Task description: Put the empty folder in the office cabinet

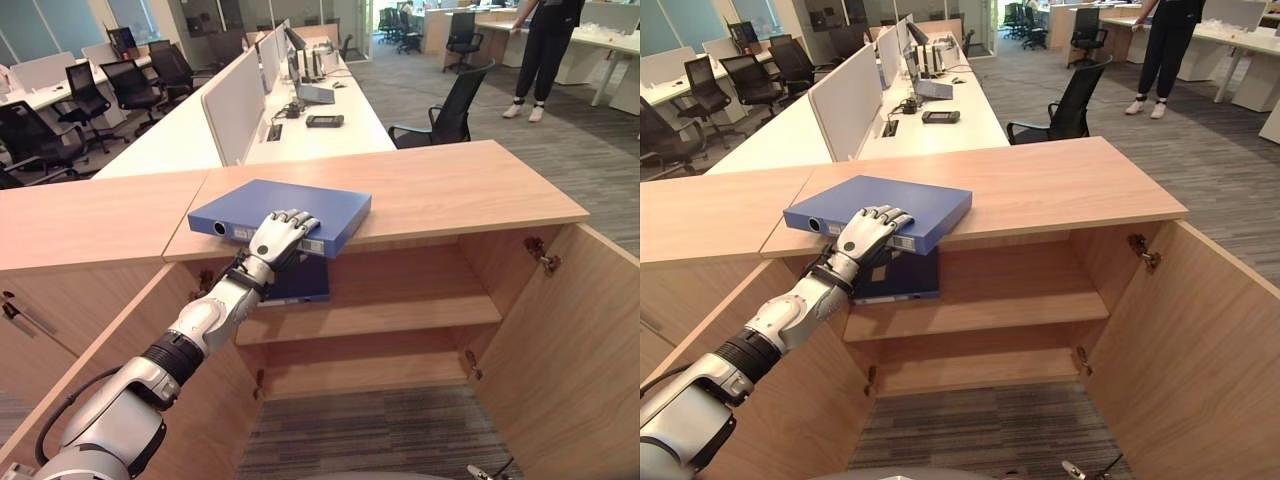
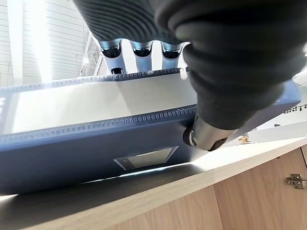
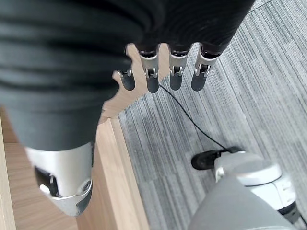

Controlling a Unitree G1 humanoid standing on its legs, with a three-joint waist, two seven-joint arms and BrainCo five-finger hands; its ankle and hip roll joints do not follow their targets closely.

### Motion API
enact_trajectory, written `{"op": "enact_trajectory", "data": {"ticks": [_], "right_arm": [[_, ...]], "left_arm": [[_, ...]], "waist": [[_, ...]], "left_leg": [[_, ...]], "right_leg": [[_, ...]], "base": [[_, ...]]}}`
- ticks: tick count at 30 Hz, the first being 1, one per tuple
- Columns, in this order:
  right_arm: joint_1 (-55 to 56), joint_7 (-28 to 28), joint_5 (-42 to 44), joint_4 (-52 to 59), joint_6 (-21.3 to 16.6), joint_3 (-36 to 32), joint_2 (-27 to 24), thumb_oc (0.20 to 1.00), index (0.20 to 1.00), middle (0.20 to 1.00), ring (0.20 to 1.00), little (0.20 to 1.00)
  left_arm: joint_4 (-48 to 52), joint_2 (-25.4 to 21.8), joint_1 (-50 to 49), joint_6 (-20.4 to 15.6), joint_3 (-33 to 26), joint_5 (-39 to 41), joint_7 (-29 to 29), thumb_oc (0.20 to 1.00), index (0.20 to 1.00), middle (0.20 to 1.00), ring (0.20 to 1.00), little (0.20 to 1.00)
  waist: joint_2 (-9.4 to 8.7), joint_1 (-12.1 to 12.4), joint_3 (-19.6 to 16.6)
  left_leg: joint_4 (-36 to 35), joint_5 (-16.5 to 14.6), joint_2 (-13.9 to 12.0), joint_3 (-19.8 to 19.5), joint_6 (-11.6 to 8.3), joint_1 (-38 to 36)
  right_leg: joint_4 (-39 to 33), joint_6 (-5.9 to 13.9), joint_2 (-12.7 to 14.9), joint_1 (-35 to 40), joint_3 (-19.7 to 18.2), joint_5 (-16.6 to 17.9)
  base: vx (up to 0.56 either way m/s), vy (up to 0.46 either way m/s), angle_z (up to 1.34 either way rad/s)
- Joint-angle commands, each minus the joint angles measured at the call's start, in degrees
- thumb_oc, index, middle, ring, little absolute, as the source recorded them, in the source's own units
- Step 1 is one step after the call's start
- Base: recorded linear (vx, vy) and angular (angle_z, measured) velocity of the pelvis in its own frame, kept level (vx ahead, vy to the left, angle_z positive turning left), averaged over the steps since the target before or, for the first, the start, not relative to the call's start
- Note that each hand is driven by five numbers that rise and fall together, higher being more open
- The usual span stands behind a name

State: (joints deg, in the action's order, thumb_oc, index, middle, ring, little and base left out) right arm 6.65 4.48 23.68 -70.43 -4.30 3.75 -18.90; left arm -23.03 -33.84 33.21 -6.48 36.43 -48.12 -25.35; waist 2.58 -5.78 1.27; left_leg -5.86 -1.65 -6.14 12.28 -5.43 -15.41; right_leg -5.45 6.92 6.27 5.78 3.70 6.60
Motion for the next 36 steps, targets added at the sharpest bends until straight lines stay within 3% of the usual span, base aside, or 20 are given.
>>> {"op": "enact_trajectory", "data": {"ticks": [1, 22, 36], "right_arm": [[-3.43, 0.35, 2.98, -3.52, -1.12, -1.72, 0.62, 1.000, 1.000, 1.000, 1.000, 1.000], [-6.22, 0.42, 5.17, -2.94, -1.37, -0.81, 1.92, 1.000, 1.000, 1.000, 1.000, 1.000], [-7.51, 0.66, 5.97, -2.82, -2.02, 0.09, 3.22, 1.000, 1.000, 1.000, 1.000, 1.000]], "left_arm": [[-5.58, -1.05, 7.71, 0.94, -0.98, 1.74, 0.41, 0.200, 0.200, 0.200, 0.200, 0.200], [9.19, -8.02, 12.95, -0.79, -7.88, 7.35, -2.54, 0.200, 0.200, 0.200, 0.200, 0.200], [21.67, -9.48, 12.71, -3.11, -14.78, 11.42, -5.56, 0.200, 0.200, 0.200, 0.200, 0.200]], "waist": [[-0.66, -0.19, 2.78], [-0.10, 1.93, 2.55], [-0.22, 3.32, 1.82]], "left_leg": [[0.86, -2.56, -0.27, -2.26, -1.03, -1.60], [0.86, -1.36, 0.92, -4.28, -1.10, 2.52], [0.86, -0.76, 1.23, -6.37, -0.76, 2.69]], "right_leg": [[3.37, 2.58, -0.75, 5.07, 0.72, -9.50], [1.07, 3.36, 0.41, 3.53, 1.60, -7.45], [2.18, 2.73, 0.48, 3.96, 2.70, -7.81]], "base": [[0.00, 0.000, 0.00], [-0.04, -0.008, 0.01], [0.00, -0.005, 0.11]]}}
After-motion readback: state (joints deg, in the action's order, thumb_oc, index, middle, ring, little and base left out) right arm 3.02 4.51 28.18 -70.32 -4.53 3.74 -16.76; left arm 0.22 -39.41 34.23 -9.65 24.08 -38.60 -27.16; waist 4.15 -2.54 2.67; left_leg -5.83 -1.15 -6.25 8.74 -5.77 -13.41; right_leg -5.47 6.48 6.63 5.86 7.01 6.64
